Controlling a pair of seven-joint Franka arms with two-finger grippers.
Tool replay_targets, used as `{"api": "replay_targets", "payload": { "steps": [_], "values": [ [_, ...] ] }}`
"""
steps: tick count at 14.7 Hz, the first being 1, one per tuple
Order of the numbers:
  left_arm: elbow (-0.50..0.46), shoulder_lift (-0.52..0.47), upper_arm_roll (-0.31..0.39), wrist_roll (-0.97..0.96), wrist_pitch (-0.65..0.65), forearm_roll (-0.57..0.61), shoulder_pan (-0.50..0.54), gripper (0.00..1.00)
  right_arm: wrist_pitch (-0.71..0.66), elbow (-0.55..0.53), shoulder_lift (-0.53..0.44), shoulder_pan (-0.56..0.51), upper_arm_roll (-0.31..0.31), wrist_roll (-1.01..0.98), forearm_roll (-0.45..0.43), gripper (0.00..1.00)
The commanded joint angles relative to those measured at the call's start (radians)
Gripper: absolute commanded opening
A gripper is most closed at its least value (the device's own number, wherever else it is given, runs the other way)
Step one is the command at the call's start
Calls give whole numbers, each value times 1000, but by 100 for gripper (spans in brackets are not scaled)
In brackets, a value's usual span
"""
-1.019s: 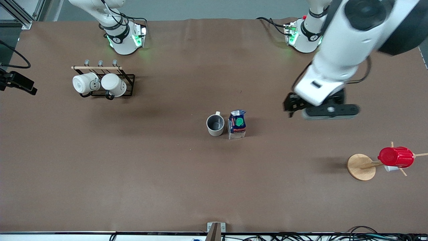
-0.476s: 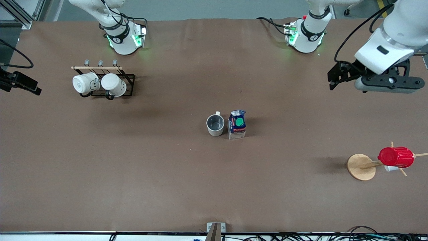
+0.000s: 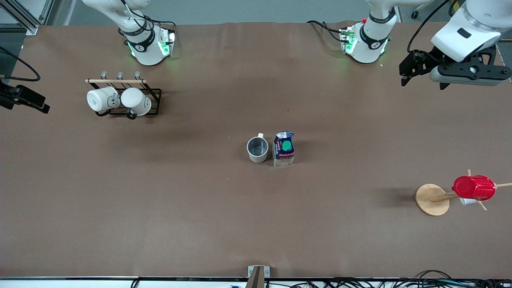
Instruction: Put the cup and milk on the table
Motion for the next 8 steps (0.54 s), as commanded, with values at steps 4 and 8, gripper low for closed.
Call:
{"api": "replay_targets", "payload": {
  "steps": [4, 8],
  "values": [
    [40, 17, 5, 27, -21, -20, 61, 100, -17, 9, 0, -14, 5, -16, 21, 100],
    [41, 30, 5, 13, -21, -21, 59, 100, -17, 9, 0, -14, 5, -16, 21, 100]
  ]
}}
